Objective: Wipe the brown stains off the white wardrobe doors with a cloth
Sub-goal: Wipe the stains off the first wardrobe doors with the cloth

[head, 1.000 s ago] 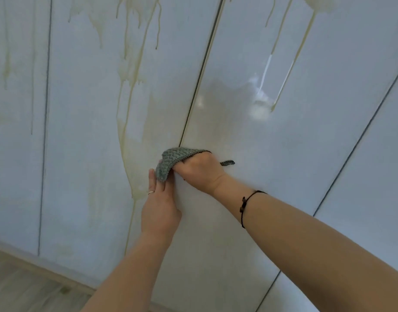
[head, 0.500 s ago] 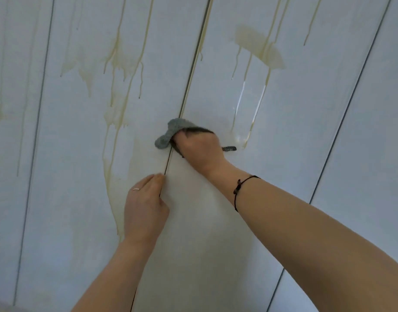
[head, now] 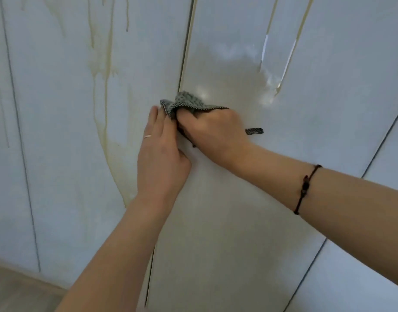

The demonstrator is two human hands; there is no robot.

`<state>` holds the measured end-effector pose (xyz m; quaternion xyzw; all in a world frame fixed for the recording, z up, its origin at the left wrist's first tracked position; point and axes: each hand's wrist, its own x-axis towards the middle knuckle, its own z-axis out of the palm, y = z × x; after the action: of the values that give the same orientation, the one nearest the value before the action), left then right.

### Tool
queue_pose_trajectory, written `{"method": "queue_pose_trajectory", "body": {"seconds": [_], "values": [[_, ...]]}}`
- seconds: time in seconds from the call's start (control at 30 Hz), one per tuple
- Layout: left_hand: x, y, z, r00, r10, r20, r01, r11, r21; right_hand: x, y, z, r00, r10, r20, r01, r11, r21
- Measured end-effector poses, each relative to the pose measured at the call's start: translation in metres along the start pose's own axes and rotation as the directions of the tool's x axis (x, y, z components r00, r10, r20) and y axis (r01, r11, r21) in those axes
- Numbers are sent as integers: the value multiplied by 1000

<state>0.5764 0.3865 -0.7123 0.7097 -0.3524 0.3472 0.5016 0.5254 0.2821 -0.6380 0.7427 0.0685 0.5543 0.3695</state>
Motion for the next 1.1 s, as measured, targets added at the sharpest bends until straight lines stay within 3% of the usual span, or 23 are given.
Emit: {"method": "queue_pose_trajectory", "body": {"seconds": [0.13, 0.3, 0.4, 0.57, 0.77, 0.9, 0.97, 1.03, 1.1], "values": [[11, 12, -4, 991, 110, -77, -110, 994, 3, 9, 39, -15, 999, -53, 10, 53, 999, 6], [71, 24, -25, 939, 247, -239, -246, 969, 34, -3, 98, -38, 982, -136, 131, 128, 990, 65], [123, 30, -28, 923, 339, -180, -323, 939, 114, 4, 131, -48, 984, -118, 130, 107, 990, 93], [150, 37, -19, 963, 255, -91, -247, 965, 92, 18, 145, -45, 992, 118, -37, -115, 991, 71], [151, 24, -18, 947, 319, -42, -313, 944, 108, -32, 96, -30, 998, -58, 35, 47, 964, 260], [154, 17, -28, 925, 379, 14, -378, 920, 104, -33, 93, -32, 991, -85, 107, 60, 976, 211], [156, 15, -30, 911, 412, 23, -412, 904, 112, -31, 98, -38, 993, -15, 118, -2, 990, 142], [157, 12, -32, 903, 428, 39, -430, 896, 112, -31, 110, -47, 979, 179, 97, -176, 983, -42], [158, 11, -33, 902, 430, 44, -432, 895, 112, -22, 120, -54, 922, 386, 36, -373, 909, -184]]}}
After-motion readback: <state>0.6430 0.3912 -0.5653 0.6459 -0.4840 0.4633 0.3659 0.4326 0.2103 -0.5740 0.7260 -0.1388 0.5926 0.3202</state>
